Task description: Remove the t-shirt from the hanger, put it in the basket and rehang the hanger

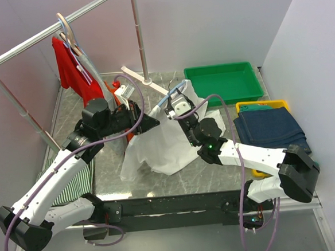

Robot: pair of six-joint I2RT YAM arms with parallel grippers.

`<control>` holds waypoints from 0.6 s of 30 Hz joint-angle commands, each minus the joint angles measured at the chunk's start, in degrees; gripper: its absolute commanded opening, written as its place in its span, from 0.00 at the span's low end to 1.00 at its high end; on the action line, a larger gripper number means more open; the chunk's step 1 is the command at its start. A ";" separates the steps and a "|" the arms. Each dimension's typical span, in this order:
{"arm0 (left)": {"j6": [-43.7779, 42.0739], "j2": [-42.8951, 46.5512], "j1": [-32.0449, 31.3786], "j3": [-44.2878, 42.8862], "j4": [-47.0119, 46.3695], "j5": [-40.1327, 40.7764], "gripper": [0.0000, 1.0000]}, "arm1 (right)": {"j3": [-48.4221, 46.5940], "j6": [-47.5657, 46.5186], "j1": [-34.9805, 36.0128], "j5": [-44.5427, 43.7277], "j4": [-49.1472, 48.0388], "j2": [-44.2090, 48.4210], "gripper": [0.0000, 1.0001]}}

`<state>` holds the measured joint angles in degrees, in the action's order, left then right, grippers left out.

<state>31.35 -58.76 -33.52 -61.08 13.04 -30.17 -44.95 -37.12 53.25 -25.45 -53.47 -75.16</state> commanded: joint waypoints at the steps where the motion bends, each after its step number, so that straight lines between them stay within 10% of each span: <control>1: 0.55 1.46 -0.58 0.17 -3.90 -4.10 0.01 | -2.51 -2.25 -0.17 -2.85 -8.22 -0.17 0.45; 10: 0.46 1.02 -0.58 0.17 -3.98 -4.54 0.01 | -2.60 -2.17 -0.26 -1.97 -7.27 0.98 0.56; 18: 0.46 0.93 -0.67 0.26 -4.42 -4.89 0.12 | -2.60 -0.93 -0.87 -3.11 -5.50 2.12 0.00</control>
<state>31.79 -58.74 -33.54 -60.84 11.62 -30.57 -44.97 -39.13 52.97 -27.31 -54.57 -75.44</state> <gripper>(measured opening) 0.172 0.078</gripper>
